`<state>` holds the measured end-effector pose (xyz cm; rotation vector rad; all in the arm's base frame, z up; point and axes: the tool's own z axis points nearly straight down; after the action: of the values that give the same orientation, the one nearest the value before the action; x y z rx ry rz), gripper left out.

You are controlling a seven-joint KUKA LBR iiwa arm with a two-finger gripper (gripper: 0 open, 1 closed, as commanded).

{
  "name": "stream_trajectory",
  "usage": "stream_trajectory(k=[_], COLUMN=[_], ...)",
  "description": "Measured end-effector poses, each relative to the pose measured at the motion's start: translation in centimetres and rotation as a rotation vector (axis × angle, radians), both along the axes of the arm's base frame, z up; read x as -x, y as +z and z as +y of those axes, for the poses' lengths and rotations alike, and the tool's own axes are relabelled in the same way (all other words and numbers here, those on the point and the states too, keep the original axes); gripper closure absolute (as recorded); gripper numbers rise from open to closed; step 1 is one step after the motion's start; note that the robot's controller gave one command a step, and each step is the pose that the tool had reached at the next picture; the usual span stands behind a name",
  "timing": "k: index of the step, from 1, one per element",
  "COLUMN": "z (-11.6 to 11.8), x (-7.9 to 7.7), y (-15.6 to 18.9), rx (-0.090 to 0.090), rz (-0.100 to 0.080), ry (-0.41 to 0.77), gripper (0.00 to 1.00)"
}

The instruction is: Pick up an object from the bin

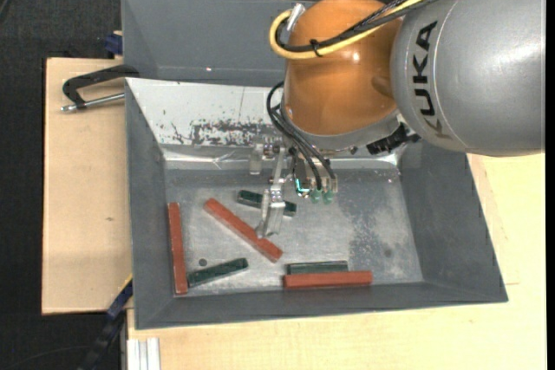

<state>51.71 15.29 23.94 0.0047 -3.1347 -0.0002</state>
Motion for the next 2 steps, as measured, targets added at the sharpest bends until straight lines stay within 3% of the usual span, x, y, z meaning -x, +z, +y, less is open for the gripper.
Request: stream_trajectory(k=[1, 2], z=[-1.0, 0.1], x=[1.1, 1.6], y=[-17.3, -13.8], rx=[0.002, -0.003], rz=[0.002, -0.012], ry=[-0.154, -0.265], gripper=[0.0, 0.0])
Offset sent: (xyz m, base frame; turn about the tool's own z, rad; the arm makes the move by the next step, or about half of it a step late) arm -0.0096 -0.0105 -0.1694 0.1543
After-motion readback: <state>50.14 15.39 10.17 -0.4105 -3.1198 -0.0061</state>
